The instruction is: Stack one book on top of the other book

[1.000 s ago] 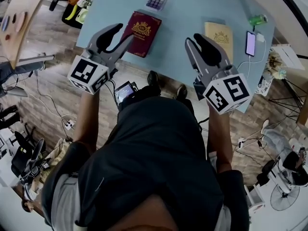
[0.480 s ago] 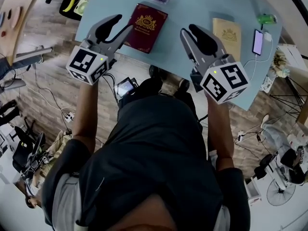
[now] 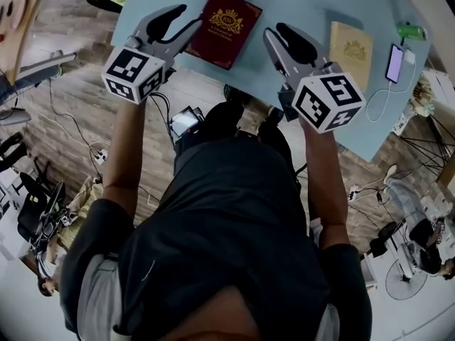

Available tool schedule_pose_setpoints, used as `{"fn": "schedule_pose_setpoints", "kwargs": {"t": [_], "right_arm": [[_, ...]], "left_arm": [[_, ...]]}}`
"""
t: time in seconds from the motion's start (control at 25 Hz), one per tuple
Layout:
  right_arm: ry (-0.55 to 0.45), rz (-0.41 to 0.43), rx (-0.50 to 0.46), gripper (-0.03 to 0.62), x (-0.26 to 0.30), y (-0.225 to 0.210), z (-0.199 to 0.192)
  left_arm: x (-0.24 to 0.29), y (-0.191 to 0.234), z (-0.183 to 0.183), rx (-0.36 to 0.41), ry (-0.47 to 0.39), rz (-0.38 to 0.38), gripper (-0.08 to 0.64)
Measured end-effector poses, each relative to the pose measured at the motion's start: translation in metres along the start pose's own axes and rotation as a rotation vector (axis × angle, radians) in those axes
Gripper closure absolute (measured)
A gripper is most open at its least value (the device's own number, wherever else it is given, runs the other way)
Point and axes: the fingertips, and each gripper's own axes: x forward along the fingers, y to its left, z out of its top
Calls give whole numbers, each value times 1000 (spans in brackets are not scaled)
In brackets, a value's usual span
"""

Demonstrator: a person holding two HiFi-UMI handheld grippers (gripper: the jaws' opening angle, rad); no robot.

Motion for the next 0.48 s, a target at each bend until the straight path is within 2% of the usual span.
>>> {"fn": "schedule_pose_setpoints", "kwargs": {"t": [0.48], "right_arm": [[91,-39,88,482,48,-29,-46]], "left_arm": [[30,25,-49,-49,91,-23,336]]}}
